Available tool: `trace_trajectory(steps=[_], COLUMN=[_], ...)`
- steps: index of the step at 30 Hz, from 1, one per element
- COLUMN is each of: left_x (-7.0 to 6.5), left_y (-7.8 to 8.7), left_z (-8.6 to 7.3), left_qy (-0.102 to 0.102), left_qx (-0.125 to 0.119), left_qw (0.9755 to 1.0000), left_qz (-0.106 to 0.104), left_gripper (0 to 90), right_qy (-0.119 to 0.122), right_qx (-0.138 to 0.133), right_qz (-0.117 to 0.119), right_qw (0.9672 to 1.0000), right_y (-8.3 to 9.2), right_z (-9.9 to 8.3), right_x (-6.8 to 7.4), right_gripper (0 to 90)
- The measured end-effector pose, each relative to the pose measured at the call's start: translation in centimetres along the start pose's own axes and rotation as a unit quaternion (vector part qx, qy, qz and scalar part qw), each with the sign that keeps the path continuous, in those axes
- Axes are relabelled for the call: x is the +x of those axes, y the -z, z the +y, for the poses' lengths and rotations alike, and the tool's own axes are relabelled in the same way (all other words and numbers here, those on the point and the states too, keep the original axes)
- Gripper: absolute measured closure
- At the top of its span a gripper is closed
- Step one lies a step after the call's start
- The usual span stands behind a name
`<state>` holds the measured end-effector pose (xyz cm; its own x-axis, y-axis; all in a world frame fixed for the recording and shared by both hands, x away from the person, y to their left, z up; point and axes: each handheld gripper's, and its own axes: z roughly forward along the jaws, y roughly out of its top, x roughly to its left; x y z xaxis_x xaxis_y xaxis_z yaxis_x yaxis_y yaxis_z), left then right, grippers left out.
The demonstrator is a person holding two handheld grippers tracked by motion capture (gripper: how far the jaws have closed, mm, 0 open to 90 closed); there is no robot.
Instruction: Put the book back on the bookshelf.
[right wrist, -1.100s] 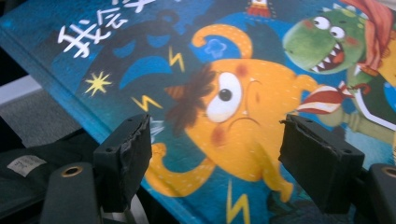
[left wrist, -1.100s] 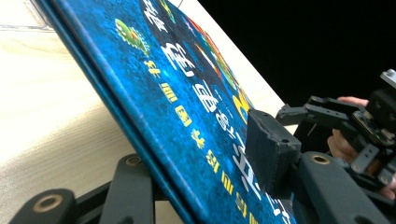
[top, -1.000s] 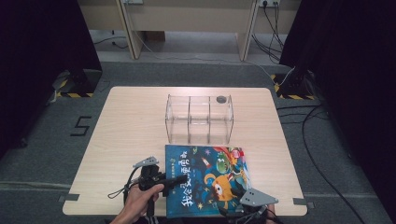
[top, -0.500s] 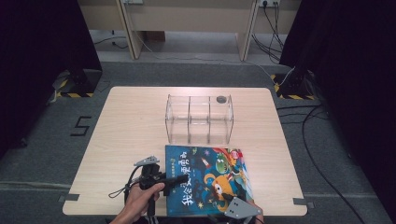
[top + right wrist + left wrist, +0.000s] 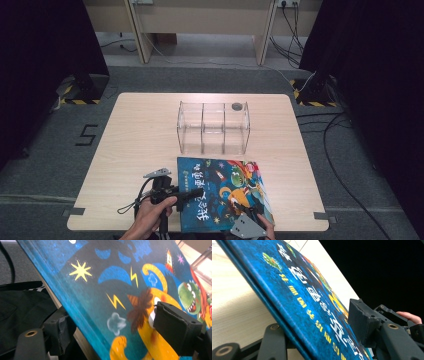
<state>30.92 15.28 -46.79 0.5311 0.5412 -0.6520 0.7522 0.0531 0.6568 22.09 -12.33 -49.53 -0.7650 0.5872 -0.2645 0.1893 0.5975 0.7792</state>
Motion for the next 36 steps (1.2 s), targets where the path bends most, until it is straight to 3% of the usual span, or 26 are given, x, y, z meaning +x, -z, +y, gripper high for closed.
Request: trace_trajectory(steps=[4,17,19,20,21,26,31,34,36], left_x=[-0.1,-0.7,-0.6,-0.5,-0.5,-0.4,-0.6,-0.6,-0.8], left_y=[-0.1,-0.3,-0.4,-0.3,-0.3,-0.3,-0.3,-0.2,-0.1], left_z=[-0.2,-0.3,-0.3,-0.3,-0.3,-0.2,0.0,0.0,0.0], left_qy=[0.013,0.006,0.008,0.008,0.009,0.011,0.004,0.0,-0.021], left_qx=[-0.004,0.006,0.006,0.007,0.007,0.007,0.014,0.014,0.012], left_qw=[0.9999,0.9999,0.9999,0.9999,0.9999,0.9998,0.9997,0.9996,0.9995], left_qz=[-0.004,-0.011,-0.012,-0.012,-0.013,-0.014,-0.018,-0.023,-0.023], left_gripper=[45.1,44.3,44.3,44.3,44.2,44.2,41.6,39.5,40.8], right_qy=[0.002,0.027,0.032,0.049,0.073,0.109,0.122,0.11,0.103], right_qx=[0.0,0.011,0.009,0.005,0.003,0.011,0.012,0.009,-0.001], right_qz=[-0.007,-0.063,-0.065,-0.069,-0.075,-0.106,-0.126,-0.132,-0.134], right_qw=[1.0,0.9976,0.9973,0.9964,0.9945,0.9883,0.9844,0.9851,0.9856], right_y=[-0.2,-1.1,-1.0,-0.9,-0.7,-0.5,-0.3,0.0,0.2], right_z=[0.2,0.7,0.7,0.7,0.8,1.0,1.0,1.0,1.0], right_x=[0.2,1.0,1.2,1.3,1.7,2.7,3.2,3.2,2.9], right_gripper=[19.7,21.2,25.1,29.9,34.2,43.7,49.3,51.3,53.0])
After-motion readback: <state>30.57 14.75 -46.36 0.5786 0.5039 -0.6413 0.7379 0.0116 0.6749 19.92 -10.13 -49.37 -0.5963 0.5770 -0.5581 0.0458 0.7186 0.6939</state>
